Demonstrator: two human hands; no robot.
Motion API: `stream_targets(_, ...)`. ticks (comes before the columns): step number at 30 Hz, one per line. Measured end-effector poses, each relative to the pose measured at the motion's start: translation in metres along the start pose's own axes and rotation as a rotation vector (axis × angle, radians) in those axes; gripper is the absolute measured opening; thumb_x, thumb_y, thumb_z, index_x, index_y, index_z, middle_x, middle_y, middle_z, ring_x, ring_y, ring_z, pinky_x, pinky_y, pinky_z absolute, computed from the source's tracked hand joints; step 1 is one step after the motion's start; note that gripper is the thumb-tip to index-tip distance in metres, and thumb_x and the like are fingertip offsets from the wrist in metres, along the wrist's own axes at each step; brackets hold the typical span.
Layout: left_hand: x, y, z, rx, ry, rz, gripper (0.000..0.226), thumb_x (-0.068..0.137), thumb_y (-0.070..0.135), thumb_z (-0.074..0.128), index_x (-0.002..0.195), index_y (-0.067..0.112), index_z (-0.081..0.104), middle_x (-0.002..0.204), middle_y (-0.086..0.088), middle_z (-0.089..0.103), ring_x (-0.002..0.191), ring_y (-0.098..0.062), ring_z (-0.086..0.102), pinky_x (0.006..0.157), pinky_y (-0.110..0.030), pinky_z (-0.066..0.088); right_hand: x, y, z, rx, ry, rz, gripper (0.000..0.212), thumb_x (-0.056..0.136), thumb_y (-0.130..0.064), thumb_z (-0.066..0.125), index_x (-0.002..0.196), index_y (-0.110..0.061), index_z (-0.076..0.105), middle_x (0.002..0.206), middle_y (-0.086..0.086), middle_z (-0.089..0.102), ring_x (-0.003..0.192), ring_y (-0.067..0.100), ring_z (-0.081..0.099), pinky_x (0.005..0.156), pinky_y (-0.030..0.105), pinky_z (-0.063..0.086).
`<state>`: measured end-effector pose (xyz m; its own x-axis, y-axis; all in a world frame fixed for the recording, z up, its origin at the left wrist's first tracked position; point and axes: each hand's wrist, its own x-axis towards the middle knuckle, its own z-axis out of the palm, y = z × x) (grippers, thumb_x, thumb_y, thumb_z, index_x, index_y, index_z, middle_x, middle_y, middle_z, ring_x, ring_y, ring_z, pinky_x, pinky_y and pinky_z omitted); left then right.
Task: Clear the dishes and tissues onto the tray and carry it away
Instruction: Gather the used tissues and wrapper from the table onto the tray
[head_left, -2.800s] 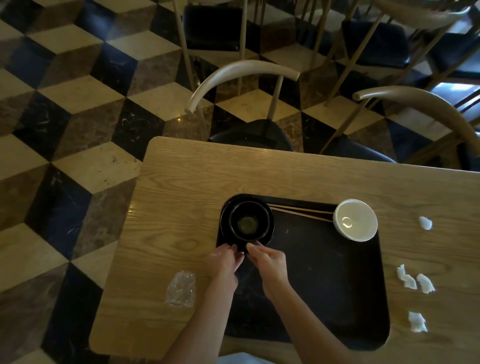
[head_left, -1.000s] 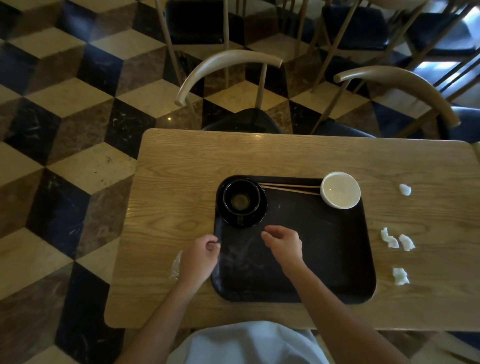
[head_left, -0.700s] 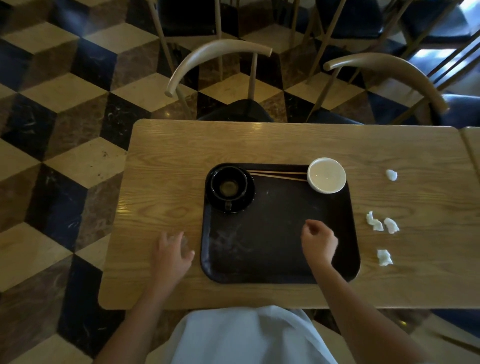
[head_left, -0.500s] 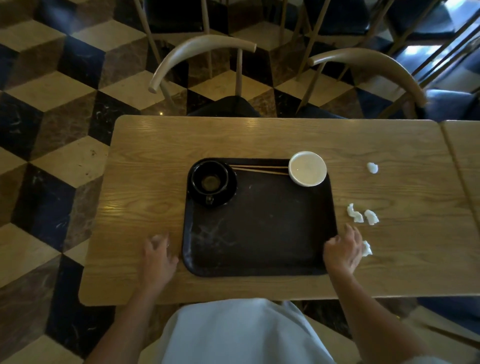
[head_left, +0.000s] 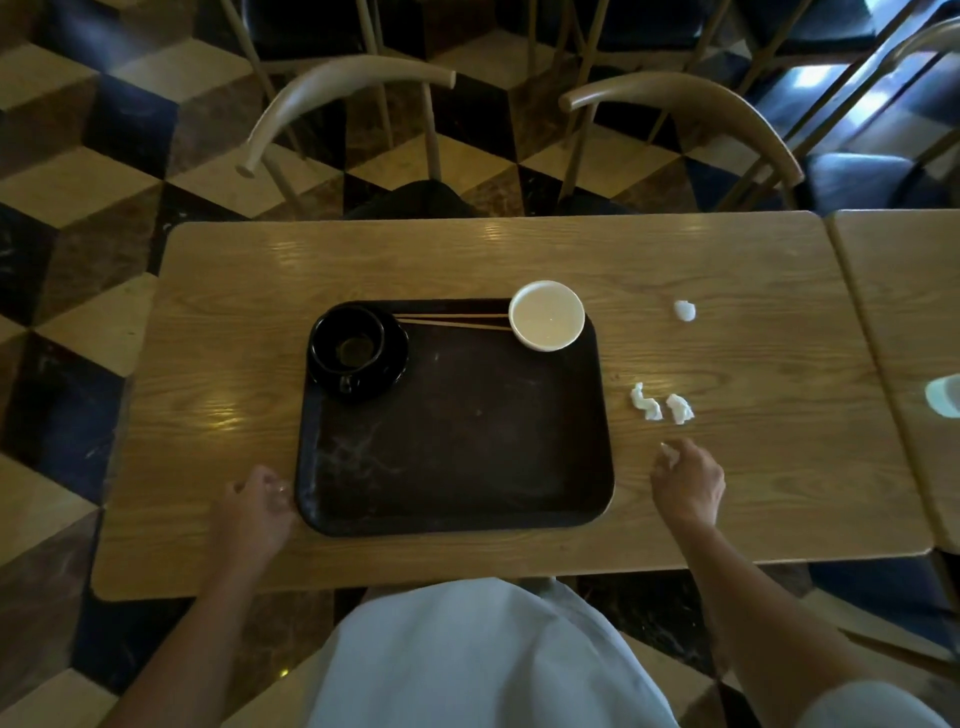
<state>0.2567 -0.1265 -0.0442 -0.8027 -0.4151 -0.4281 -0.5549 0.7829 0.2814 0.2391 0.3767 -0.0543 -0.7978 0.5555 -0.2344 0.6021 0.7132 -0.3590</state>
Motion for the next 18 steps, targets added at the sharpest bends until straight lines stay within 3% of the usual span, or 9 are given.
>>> stream_targets(2,-0.002,0.002,-0.004,-0.006,0.040,-0.023,0.043,0.077,0.011,0.083,0.110,0.023,0.057,0.108,-0.016,0.053,0.090,-0.027,0.049,0.072,-0.040,0.042,0.017,-0.005,-0.009,0.036,0.084,-0.066,0.023,0.095,-0.001,0.059,0.115,-0.003,0.069,0.101,0.018,0.068,0.084,0.026,0.058,0.079,0.038,0.044)
stream_targets(4,-0.003,0.009,-0.008,-0.045,0.093,-0.023,0.035,0.083,0.014,0.077,0.111,0.023,0.058,0.109,-0.016,0.056,0.093,-0.028,0.051,0.073,-0.041,0.043,0.036,-0.011,-0.016,0.052,0.117,-0.118,0.028,0.093,0.004,0.059,0.118,-0.001,0.069,0.110,0.019,0.069,0.096,0.034,0.063,0.084,0.040,0.047)
stream_targets(6,-0.005,0.024,-0.008,-0.097,0.115,0.010,0.023,0.090,0.017,0.068,0.110,0.023,0.058,0.107,-0.013,0.060,0.094,-0.027,0.055,0.072,-0.041,0.046,0.054,-0.015,-0.020,0.038,0.094,-0.140,0.030,0.090,0.007,0.060,0.119,0.001,0.069,0.120,0.020,0.068,0.108,0.037,0.063,0.091,0.042,0.048)
stream_targets(9,-0.009,0.059,0.007,-0.114,0.071,0.126,0.023,0.092,0.013,0.066,0.111,0.023,0.056,0.108,-0.009,0.061,0.097,-0.028,0.061,0.074,-0.040,0.051,0.073,-0.016,-0.015,-0.041,-0.040,-0.134,0.034,0.089,0.007,0.060,0.123,0.000,0.066,0.127,0.016,0.066,0.116,0.036,0.060,0.097,0.042,0.045)
stream_targets(11,-0.015,0.085,0.022,-0.099,0.038,0.129,0.029,0.092,0.014,0.067,0.118,0.022,0.056,0.118,-0.008,0.058,0.106,-0.027,0.060,0.081,-0.040,0.053,0.077,-0.013,-0.009,-0.133,-0.132,-0.164,0.033,0.087,0.007,0.060,0.117,-0.004,0.069,0.121,0.012,0.068,0.112,0.034,0.061,0.093,0.041,0.047)
stream_targets(14,-0.025,0.117,0.046,-0.047,0.017,0.104,0.042,0.091,0.017,0.070,0.130,0.021,0.055,0.133,-0.011,0.051,0.113,-0.027,0.057,0.087,-0.037,0.051,0.079,-0.004,-0.005,-0.150,-0.133,-0.181,0.031,0.082,0.011,0.060,0.100,-0.010,0.074,0.107,0.009,0.070,0.100,0.032,0.064,0.076,0.034,0.044)
stream_targets(18,-0.030,0.134,0.064,0.134,-0.022,0.182,0.060,0.092,0.023,0.070,0.146,0.018,0.046,0.143,-0.011,0.047,0.127,-0.029,0.052,0.093,-0.041,0.052,0.084,0.005,-0.007,-0.116,-0.117,-0.161,0.037,0.084,0.008,0.063,0.110,-0.014,0.075,0.113,0.011,0.070,0.100,0.031,0.064,0.076,0.030,0.039)
